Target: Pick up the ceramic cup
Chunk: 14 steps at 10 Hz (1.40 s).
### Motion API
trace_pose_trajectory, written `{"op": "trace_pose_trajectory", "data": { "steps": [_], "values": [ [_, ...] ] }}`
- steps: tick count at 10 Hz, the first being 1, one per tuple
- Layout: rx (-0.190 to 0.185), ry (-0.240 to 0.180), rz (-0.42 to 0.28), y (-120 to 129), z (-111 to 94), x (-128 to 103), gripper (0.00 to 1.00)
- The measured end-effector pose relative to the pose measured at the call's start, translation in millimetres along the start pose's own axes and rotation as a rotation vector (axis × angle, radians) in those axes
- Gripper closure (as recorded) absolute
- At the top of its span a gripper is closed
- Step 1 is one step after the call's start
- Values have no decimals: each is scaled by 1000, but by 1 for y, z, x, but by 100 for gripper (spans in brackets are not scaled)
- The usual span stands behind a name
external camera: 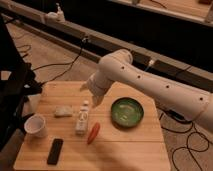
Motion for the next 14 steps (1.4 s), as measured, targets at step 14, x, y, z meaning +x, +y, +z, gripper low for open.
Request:
{"op": "trace_pose_trajectory", "data": {
  "steps": [14],
  "values": [
    [-71,-291,-391,-60,105,-135,35]
  ]
}}
